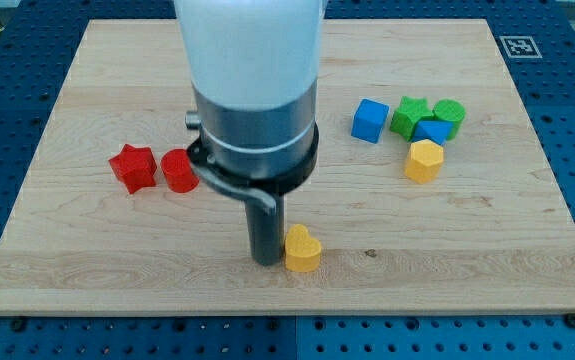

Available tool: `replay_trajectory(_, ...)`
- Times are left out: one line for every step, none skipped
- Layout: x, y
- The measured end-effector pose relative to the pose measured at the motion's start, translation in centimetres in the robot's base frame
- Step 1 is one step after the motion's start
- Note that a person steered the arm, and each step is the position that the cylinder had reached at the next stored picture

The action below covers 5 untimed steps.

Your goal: Push yellow heart slightly right and a bit up

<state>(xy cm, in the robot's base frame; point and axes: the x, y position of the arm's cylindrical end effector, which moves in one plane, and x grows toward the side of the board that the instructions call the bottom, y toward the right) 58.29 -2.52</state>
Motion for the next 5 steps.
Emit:
replay_trajectory(0.7, 0.3)
replay_trajectory(0.4, 2.7)
replay_trajectory(-1.1, 4.1)
replay_trajectory(-1.3, 4.1)
replay_trajectory(-1.3, 2.9)
